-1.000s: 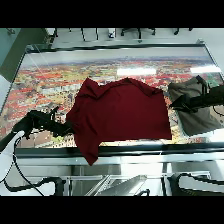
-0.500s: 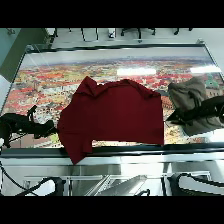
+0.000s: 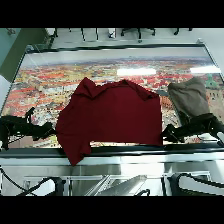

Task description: Fold the shirts.

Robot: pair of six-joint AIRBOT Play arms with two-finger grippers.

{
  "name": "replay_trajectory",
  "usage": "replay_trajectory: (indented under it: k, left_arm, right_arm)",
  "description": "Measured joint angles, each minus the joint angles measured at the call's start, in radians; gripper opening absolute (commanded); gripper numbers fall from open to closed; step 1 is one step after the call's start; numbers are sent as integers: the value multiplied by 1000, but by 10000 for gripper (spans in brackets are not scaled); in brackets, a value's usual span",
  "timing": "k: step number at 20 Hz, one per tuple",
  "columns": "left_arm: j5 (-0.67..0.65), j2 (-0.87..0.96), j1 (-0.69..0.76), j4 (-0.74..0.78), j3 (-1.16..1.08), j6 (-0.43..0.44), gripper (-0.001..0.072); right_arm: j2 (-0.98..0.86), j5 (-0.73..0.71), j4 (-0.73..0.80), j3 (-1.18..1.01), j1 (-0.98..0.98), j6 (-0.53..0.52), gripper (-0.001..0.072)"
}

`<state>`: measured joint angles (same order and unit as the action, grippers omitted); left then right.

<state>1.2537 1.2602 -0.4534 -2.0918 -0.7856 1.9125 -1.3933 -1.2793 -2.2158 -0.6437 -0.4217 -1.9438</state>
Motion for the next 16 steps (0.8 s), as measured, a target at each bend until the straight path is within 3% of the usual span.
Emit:
replay_trajectory:
  k: [2, 9, 13, 16]
  left_arm:
    - [0, 0, 3, -20, 0, 3, 17]
    - [-5, -158, 64, -195, -130, 45, 16]
    - [-91, -390, 38, -289, -475, 9, 16]
    - [-189, -523, -13, -319, -780, -21, 16]
  right_arm:
    - [-4, 27, -42, 21, 27, -35, 28]
    - [118, 31, -275, -98, 120, -82, 25]
    - [395, 23, -337, -454, 95, -16, 26]
    - [588, 102, -347, -785, 77, -25, 26]
